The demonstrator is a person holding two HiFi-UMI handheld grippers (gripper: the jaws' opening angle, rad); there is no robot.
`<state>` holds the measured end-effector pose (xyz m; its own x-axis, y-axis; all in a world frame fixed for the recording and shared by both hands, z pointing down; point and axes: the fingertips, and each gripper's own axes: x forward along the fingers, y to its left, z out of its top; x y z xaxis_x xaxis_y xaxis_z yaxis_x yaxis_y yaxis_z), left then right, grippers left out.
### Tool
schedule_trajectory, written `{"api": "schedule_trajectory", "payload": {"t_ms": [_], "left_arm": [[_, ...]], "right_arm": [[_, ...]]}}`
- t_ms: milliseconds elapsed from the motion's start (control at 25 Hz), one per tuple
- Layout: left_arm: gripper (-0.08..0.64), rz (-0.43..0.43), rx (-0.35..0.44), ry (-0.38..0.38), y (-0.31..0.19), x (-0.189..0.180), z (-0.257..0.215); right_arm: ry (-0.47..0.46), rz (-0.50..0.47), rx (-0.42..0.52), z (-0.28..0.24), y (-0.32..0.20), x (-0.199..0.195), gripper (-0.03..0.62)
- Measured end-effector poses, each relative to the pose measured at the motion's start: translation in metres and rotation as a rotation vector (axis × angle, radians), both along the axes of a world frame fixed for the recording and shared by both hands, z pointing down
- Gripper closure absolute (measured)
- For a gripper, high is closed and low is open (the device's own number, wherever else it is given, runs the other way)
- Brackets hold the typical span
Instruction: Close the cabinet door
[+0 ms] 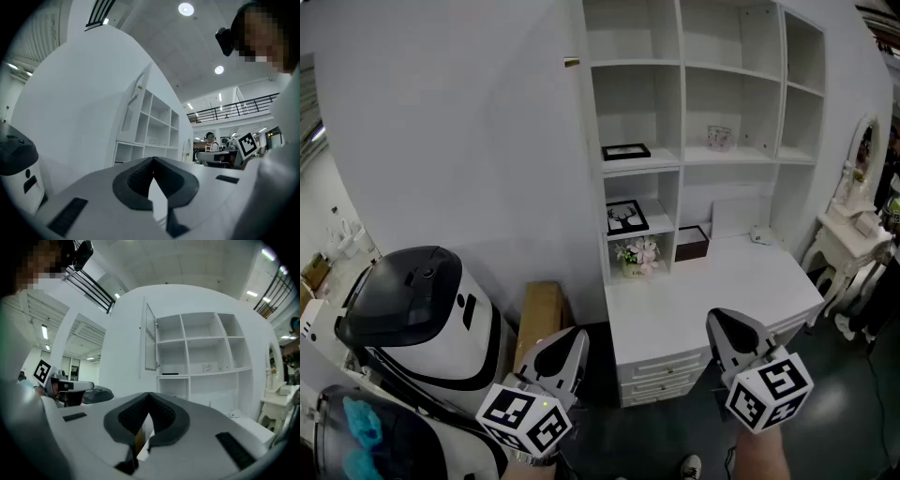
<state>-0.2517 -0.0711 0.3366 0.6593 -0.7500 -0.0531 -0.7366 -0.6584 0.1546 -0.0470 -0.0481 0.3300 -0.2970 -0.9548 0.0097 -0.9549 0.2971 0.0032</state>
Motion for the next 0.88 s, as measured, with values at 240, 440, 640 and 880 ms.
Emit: {"api": "schedule_trajectory", "payload": {"t_ms": [240, 440, 640, 880], "left_arm": [[0.554, -0.001, 0.005, 0.0, 0.003, 0.003, -0.004], [0.554, 0.001, 0.008, 0.001, 0.005, 0.007, -0.004], [0.554, 0.004, 0.007, 0.003, 0.007, 0.01, -0.004], [0.554, 0.009, 0.01, 0.001, 0.008, 0.015, -0.005]], "right_arm": [[0.001, -0.001, 0.0, -0.001, 0.002, 0.004, 0.588], [0.002, -0.001, 0.003, -0.003, 0.003, 0.006, 0.588], [-0.005, -0.004, 0.011, -0.005, 0.005, 0.008, 0.588], [-0.035, -0.023, 0.018, -0.008, 0.004, 0.012, 0.587]]}}
